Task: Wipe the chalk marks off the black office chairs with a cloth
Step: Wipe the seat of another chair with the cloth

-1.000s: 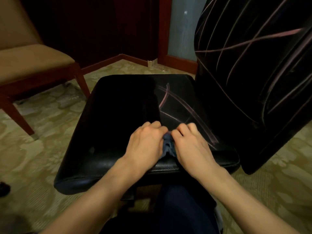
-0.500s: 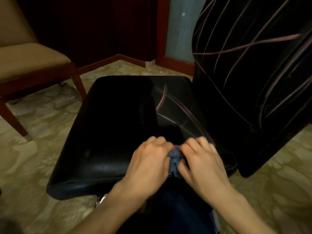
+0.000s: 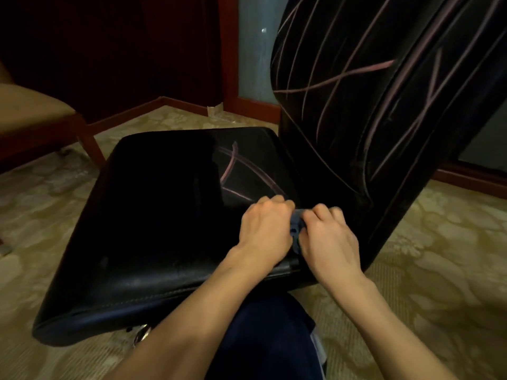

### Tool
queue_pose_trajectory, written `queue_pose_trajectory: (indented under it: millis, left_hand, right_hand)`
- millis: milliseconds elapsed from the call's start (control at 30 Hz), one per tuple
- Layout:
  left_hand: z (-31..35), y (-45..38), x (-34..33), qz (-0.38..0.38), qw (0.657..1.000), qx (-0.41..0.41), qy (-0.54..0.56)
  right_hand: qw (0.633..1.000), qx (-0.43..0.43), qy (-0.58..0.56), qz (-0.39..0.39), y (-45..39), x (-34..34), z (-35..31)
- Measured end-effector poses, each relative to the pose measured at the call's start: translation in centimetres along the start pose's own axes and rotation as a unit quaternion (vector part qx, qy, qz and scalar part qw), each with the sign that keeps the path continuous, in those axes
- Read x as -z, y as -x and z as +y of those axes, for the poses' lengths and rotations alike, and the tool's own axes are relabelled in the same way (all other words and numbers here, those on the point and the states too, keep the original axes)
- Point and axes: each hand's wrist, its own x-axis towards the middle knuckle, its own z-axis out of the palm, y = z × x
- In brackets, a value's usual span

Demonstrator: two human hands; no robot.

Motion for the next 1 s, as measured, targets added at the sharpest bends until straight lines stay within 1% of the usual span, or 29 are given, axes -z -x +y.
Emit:
queue_pose_trajectory:
  millis: [133, 233, 333, 400, 433, 500, 600, 667, 767, 833, 900, 1000]
  left_hand:
    - [-0.4, 4.1, -0.1, 0.038, 0.996, -0.056, 0.059]
    - [0.1, 5.0, -0.9, 0.040, 0.994, -0.069, 0.071]
    - [0.6, 3.4, -0.5, 0.034, 0.997, -0.047, 0.050]
    - [0.6, 1.6, -0.1, 0.033, 0.999, -0.030, 0.017]
    - [0.5, 0.6, 0.0, 0.021, 1.000, -0.015, -0.004]
    - [0.4, -1.1, 0.2, -0.003, 0.999, 0.010, -0.030]
    - [0.3, -2.3, 0.3, -0.011, 0.999, 0.034, -0.027]
    - [0.4, -1.5, 0.8, -0.015, 0.999, 0.033, -0.024]
    - [-0.4, 2.0, 1.7, -0.010, 0.999, 0.012, -0.035]
    - [-1.8, 4.6, 2.4, 0.014, 1.000, 0.002, -0.022]
    - [-3.7, 6.4, 3.0, 0.033, 0.999, 0.021, -0.016]
    - [-5.5, 5.9, 3.4, 0.029, 0.995, 0.063, -0.065]
  right_hand:
    - [0.999, 0.042, -0.020, 0.027, 3.1, 1.4, 0.4]
    - [0.999, 0.028, -0.025, 0.034, 4.7, 1.8, 0.8]
    - [0.999, 0.008, -0.009, 0.042, 3.9, 1.2, 0.7]
    - [0.999, 0.009, 0.007, 0.051, 2.0, 0.7, 0.5]
    - [0.998, 0.013, 0.014, 0.054, 0.9, 0.3, 0.4]
    - [0.998, 0.017, 0.029, 0.043, -1.3, 0.1, -0.1]
    - [0.999, 0.019, 0.024, 0.017, -2.6, 0.0, -0.4]
    - [0.999, 0.034, -0.003, 0.010, -2.0, -0.1, 0.1]
    - [0.996, 0.077, -0.050, 0.007, -0.2, 0.2, 0.3]
    - [0.991, 0.109, -0.082, -0.001, 0.9, 0.4, -1.0]
    - [0.986, 0.128, -0.104, -0.001, 1.4, 0.4, -3.1]
    - [0.985, 0.139, -0.104, 0.006, -0.6, -0.5, -5.9]
